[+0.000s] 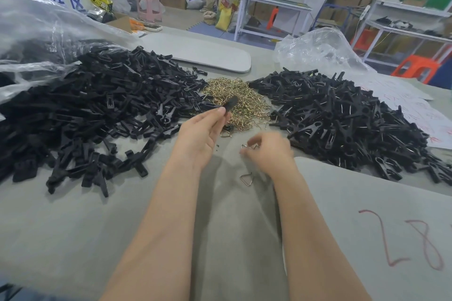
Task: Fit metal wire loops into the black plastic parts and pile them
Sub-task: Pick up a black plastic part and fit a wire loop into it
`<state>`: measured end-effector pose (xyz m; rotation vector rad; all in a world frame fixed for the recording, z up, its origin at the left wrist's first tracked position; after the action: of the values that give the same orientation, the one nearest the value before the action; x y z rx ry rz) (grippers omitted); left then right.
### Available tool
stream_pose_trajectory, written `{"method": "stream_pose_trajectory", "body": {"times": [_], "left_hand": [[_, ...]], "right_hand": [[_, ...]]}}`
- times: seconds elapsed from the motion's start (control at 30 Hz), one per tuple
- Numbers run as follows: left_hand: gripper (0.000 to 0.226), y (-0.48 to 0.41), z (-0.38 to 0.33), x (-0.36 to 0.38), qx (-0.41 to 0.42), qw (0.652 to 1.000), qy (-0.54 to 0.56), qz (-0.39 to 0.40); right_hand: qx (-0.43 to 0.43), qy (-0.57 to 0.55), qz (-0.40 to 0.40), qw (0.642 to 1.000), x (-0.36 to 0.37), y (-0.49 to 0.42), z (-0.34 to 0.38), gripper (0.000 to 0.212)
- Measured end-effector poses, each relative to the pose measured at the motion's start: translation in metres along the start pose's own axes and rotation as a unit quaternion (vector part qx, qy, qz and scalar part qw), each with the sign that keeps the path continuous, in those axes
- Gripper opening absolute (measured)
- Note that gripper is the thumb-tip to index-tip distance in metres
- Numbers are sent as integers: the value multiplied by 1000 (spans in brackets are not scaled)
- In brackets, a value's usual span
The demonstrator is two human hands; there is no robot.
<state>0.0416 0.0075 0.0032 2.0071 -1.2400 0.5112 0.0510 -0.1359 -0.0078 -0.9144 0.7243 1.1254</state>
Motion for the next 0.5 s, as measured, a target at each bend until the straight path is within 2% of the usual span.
{"method": "stream_pose_trajectory", "body": {"times": [0.07,0.17,0.27,0.37,0.43,0.5], "left_hand": [[6,0,-1,-1,-60,997,54,-1],[8,2,-1,-1,-129,987,93,11],[13,3,3,1,-161,983,87,7],[14,3,7,0,-160,987,-1,13],[15,3,11,0,-161,984,-72,28],[10,2,15,1,-169,982,-75,31]], "right_hand": [[9,64,26,998,6,0,4,33],[1,54,23,998,7,-3,6,28],[-16,-58,13,998,8,-2,6,13],[10,-188,-38,981,1,-3,2,7],[60,-321,-67,943,-8,-4,-3,12],[104,-436,-67,892,-16,-4,-6,12]]}}
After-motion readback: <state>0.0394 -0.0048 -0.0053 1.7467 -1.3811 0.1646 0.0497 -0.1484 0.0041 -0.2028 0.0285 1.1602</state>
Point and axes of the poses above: each hand's wrist, its own y-axis away from the middle knuckle, its own x-axis out of the palm, z = x × y, the point moved 1 cm from there along -y, towards the middle knuckle, and after that the axes turned 14 degrees about -z, right-handed, at the moved point
